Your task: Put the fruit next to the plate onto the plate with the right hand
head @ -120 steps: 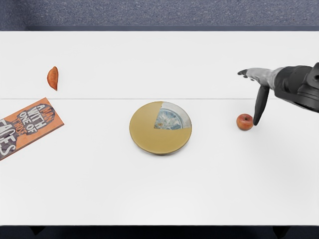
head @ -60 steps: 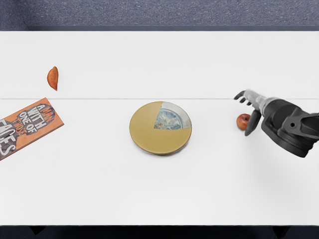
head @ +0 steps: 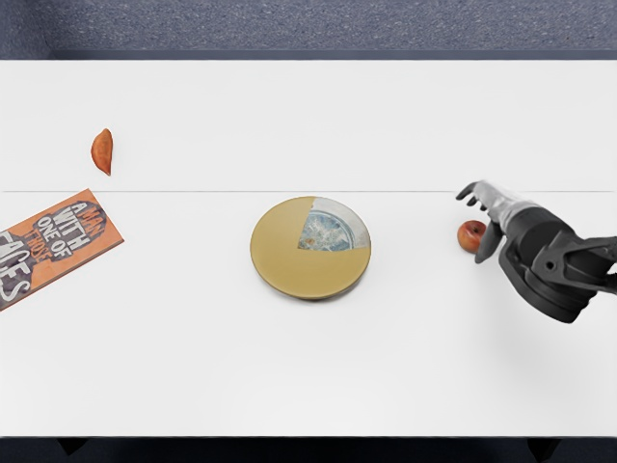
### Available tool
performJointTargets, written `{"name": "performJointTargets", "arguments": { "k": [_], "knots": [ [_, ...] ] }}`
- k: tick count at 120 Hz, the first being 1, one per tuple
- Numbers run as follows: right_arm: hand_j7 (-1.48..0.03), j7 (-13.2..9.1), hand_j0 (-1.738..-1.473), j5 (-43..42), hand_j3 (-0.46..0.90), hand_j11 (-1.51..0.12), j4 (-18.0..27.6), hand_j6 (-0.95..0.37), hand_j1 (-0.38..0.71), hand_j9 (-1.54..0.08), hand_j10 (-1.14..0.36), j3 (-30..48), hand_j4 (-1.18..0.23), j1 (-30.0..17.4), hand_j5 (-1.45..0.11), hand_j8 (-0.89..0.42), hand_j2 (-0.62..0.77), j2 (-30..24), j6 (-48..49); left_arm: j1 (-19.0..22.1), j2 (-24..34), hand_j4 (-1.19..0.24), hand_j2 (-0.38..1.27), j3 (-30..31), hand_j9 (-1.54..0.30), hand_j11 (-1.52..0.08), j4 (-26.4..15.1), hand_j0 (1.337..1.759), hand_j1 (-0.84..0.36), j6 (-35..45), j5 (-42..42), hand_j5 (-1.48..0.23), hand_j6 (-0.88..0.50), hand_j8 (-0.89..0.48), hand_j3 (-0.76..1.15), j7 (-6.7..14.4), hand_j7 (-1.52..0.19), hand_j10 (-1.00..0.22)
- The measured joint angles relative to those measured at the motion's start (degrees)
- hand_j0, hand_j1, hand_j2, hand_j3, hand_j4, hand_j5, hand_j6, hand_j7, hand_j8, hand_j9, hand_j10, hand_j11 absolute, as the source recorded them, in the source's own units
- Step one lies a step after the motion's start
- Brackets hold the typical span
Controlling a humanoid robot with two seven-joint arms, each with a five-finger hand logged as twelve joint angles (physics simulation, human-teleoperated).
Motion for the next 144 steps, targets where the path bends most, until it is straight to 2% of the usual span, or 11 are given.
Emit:
{"name": "performJointTargets", "arguments": {
  "k": [40, 144],
  "knots": [
    [-0.48, 0.0, -1.658, -1.04, 0.0, -0.48, -2.68, -0.37, 0.09, -0.48, -0.37, -0.1, -0.37, -2.15, -0.48, -0.37, -0.07, 1.06, -0.14, -0.26, 0.0, 0.0, 0.0, 0.0, 0.0, 0.0, -0.03, 1.658, 0.35, 0.0, 0.0, 0.0, 0.0, 0.0, 0.0, 0.0, 0.0, 0.0],
    [-0.54, 0.0, -1.658, -1.36, 0.0, -0.54, -3.55, -0.41, 0.15, -0.54, -0.41, -0.1, -0.41, -2.46, -0.54, -0.41, -0.08, 3.27, -0.14, -0.26, 0.0, 0.0, 0.0, 0.01, 0.0, 0.0, -0.03, 1.658, 0.35, 0.0, 0.0, 0.0, 0.0, 0.0, 0.0, -0.01, 0.0, 0.0]
  ]
}}
